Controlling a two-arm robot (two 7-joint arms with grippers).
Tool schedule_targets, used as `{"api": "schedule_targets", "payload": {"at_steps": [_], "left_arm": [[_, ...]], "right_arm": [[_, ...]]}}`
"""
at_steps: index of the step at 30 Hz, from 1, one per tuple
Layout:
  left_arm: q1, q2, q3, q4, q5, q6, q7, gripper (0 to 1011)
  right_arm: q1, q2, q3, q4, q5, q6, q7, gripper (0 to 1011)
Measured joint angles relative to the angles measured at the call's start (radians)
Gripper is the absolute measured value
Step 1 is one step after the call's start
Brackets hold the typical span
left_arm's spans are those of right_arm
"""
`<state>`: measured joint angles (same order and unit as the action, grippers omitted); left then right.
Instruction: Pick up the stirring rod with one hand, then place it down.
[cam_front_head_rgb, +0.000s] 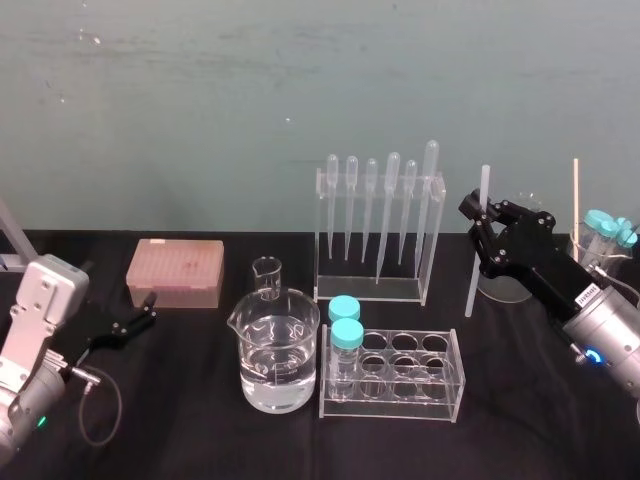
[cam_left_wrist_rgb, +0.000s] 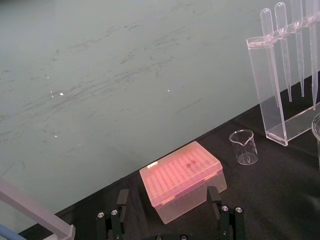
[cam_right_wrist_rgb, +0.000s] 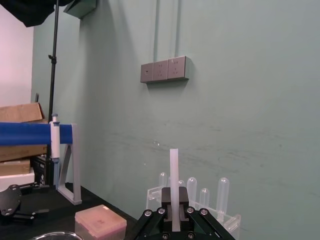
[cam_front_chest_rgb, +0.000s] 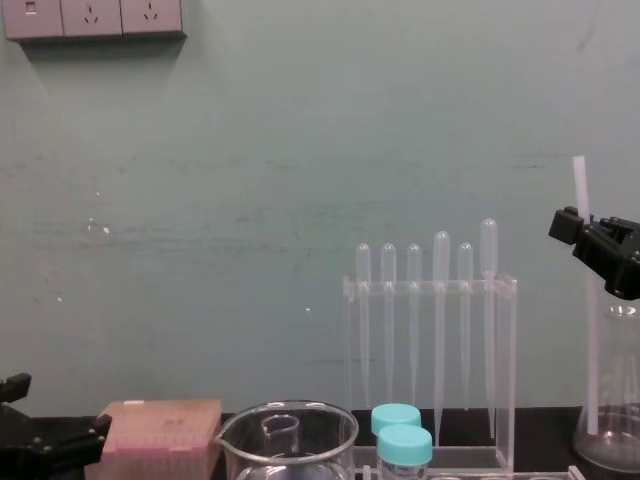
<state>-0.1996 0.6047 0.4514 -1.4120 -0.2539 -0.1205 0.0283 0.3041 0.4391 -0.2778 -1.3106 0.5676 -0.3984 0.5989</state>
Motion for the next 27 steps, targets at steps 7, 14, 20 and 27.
{"api": "schedule_targets", "payload": {"at_steps": [7, 14, 20, 27], "left_arm": [[0.000, 0.000, 0.000, 0.000, 0.000, 0.000, 0.000, 1000], [0.000, 0.000, 0.000, 0.000, 0.000, 0.000, 0.000, 1000], [0.000, 0.000, 0.000, 0.000, 0.000, 0.000, 0.000, 1000], [0.000, 0.000, 0.000, 0.000, 0.000, 0.000, 0.000, 1000]], "right_arm": [[0.000, 0.000, 0.000, -0.001, 0.000, 0.000, 0.000, 75], [0.000, 0.000, 0.000, -0.001, 0.000, -0.001, -0.001, 75], [0.000, 0.000, 0.000, -0.001, 0.000, -0.001, -0.001, 75], [0.000, 0.000, 0.000, -0.001, 0.000, -0.001, -0.001, 75]]}}
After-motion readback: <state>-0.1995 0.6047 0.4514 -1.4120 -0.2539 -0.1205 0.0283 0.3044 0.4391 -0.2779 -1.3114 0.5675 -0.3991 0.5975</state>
